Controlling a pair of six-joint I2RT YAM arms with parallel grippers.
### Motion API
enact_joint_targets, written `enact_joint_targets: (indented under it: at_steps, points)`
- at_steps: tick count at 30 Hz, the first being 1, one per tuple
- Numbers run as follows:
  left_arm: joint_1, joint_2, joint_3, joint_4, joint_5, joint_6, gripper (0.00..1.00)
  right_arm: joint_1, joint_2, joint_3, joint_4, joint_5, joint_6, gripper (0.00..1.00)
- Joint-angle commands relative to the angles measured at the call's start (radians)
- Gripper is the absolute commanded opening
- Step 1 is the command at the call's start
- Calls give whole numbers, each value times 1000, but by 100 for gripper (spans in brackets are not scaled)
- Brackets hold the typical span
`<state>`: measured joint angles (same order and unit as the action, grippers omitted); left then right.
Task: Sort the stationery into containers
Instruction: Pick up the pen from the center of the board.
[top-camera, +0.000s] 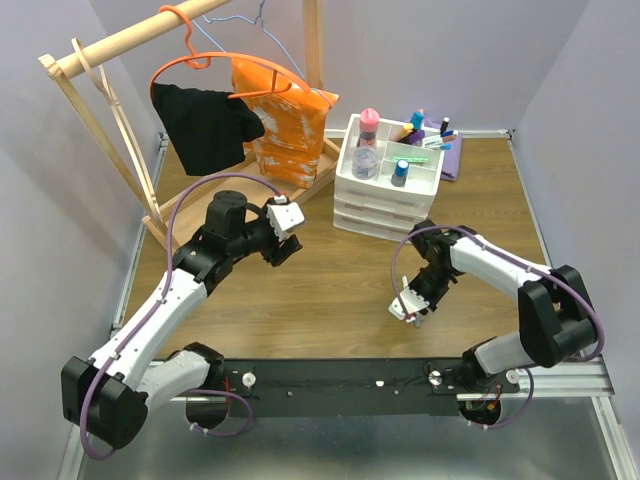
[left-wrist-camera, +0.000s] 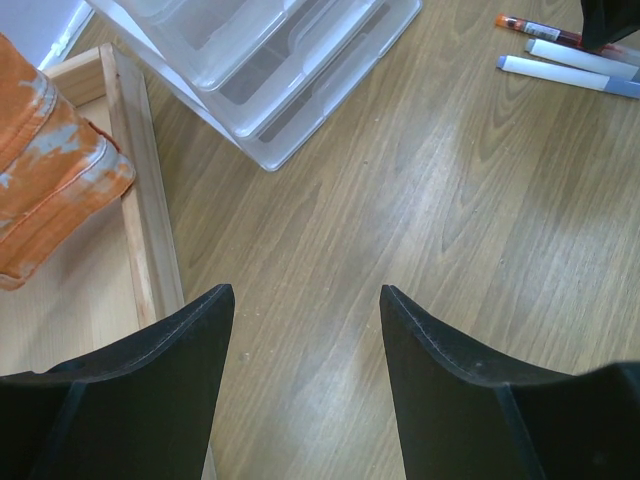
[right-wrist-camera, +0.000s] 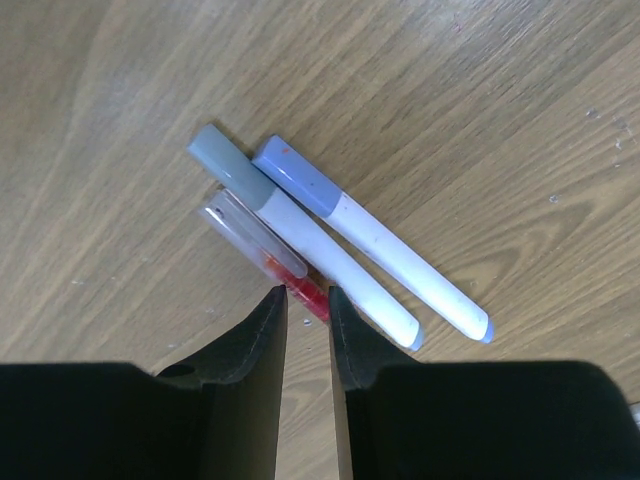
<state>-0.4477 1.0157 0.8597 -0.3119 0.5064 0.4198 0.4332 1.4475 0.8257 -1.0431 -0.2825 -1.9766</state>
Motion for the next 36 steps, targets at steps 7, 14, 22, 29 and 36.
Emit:
enact_joint_targets:
  at_steps: [7, 14, 22, 29, 36]
  points:
    - [32, 8, 16, 25, 40, -39, 69, 6, 73, -43, 110, 86, -47, 31]
    - [38, 20, 19, 42, 46, -49, 69, 7, 88, -66, 141, 109, -2, 18]
    - [38, 52, 62, 42, 64, -55, 70, 6, -60, 143, -116, -50, 185, 6]
    - [38, 113, 147, 57, 76, -67, 70, 7, -141, 600, -207, -331, 684, 4]
    - [20, 191, 214, 85, 92, -93, 70, 6, -105, 850, 226, -555, 1521, 4]
